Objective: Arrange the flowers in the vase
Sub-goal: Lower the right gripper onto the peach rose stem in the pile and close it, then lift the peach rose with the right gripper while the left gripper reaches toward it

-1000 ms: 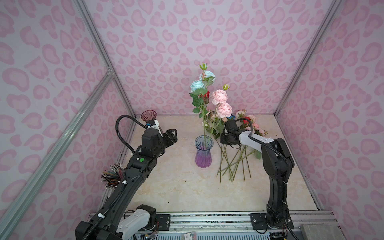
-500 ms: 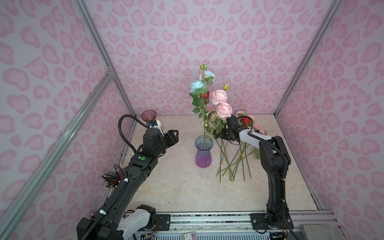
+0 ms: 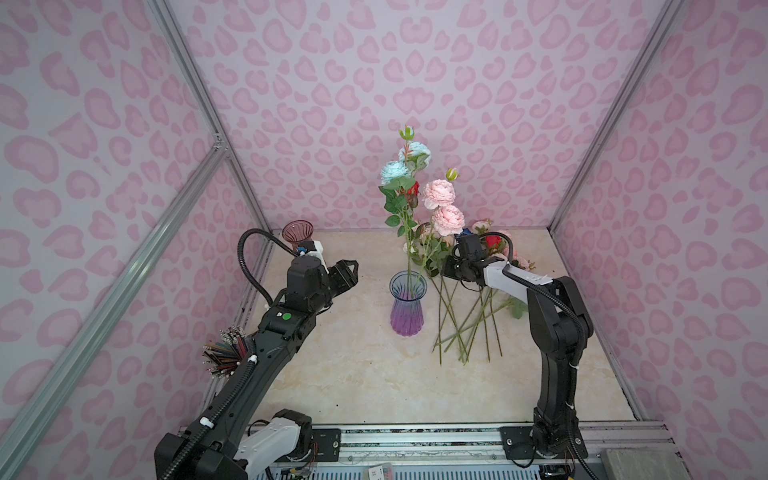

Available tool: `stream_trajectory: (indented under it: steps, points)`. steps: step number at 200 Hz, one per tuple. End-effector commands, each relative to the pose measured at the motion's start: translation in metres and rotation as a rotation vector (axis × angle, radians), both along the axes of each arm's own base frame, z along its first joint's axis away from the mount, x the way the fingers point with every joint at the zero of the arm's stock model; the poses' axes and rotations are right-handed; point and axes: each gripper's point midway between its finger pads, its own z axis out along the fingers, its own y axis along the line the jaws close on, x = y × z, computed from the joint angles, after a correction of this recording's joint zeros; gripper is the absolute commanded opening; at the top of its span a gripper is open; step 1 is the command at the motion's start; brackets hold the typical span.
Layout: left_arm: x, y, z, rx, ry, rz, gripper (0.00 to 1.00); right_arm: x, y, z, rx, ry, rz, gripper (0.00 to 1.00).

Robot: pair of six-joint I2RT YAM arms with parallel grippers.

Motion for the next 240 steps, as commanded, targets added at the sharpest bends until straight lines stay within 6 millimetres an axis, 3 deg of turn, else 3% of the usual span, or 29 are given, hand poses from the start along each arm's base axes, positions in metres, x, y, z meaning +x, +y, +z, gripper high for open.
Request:
stream_trajectory:
  steps: [1, 57, 90, 143, 167, 194, 215, 219, 240]
  points:
    - [0.003, -0.003, 0.008, -0.019, -0.027, -0.008, 0.67, 0.006, 0.005, -0.008, -0.001, 0.024, 0.018, 0.25]
    - [0.004, -0.004, 0.007, -0.02, -0.021, -0.015, 0.67, 0.017, 0.002, -0.024, -0.019, 0.064, -0.032, 0.25]
    - [0.004, -0.005, 0.006, -0.026, -0.017, -0.02, 0.66, 0.018, -0.001, -0.035, -0.021, 0.092, -0.045, 0.18]
    - [0.004, -0.005, 0.007, -0.03, -0.02, -0.022, 0.67, 0.018, -0.004, -0.038, -0.026, 0.096, -0.053, 0.17]
    - [0.004, -0.006, 0.007, -0.031, -0.019, -0.025, 0.66, 0.019, -0.002, -0.038, -0.005, 0.093, -0.045, 0.08]
    - [0.004, -0.005, 0.007, -0.029, -0.018, -0.024, 0.66, 0.019, -0.005, -0.023, 0.013, 0.049, -0.06, 0.03]
    - [0.004, -0.005, 0.007, -0.031, -0.019, -0.024, 0.66, 0.02, -0.004, 0.012, 0.082, -0.047, -0.07, 0.01]
    - [0.004, -0.005, 0.008, -0.031, -0.021, -0.024, 0.66, 0.013, -0.006, 0.007, 0.082, -0.04, -0.071, 0.01]
    - [0.003, -0.006, 0.008, -0.036, -0.02, -0.029, 0.66, 0.007, -0.009, 0.038, 0.108, -0.1, -0.073, 0.0]
